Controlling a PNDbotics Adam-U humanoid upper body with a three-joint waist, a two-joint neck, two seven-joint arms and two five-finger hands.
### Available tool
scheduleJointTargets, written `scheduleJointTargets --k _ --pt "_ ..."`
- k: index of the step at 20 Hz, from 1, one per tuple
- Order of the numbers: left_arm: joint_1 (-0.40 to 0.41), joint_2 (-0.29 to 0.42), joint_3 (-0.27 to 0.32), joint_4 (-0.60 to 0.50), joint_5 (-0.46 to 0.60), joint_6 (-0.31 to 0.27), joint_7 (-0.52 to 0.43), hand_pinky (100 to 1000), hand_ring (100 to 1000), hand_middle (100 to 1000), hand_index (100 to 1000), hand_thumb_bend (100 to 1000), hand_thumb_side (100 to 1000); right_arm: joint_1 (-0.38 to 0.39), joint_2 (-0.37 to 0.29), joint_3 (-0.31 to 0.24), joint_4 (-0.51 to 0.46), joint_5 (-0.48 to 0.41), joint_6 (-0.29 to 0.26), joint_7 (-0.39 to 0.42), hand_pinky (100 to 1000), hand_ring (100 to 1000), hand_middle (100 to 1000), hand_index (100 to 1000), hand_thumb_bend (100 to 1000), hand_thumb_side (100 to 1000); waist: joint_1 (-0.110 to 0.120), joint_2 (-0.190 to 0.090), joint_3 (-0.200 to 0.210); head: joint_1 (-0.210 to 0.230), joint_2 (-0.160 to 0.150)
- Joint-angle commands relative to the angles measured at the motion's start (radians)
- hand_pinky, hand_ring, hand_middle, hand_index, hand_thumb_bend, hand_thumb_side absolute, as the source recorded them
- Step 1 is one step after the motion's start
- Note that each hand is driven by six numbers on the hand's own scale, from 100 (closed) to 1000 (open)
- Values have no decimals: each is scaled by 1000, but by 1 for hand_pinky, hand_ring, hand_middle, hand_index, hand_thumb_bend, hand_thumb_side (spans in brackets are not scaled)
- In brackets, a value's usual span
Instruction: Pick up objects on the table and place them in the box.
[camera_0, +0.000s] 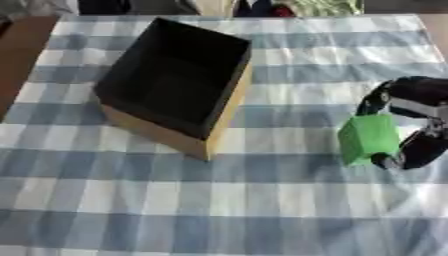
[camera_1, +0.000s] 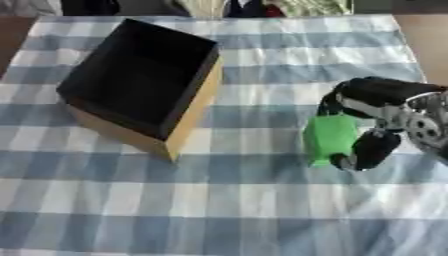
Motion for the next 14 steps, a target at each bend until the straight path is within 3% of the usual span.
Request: scheduleJointTargets --k 1,7,14 --pt "-10 16 7 -14 -4 -1 -4 627 685 567 720 164 378 -26 -15 -31 -12 -13 16 -25 863 795 393 460 100 100 0 -24 -2 1 -9" --pt "-10 20 8 -14 -5 -2 -2 628 685 568 720 167 377 -122 1 -61 -12 -9 -1 -54 866 793 393 460 100 100 -5 -35 -6 1 -3" --pt "-8 26 6 -14 -6 -2 -4 629 685 568 720 170 377 -371 107 -28 -12 49 31 46 857 782 402 470 100 100 -14 -56 -11 -12 6"
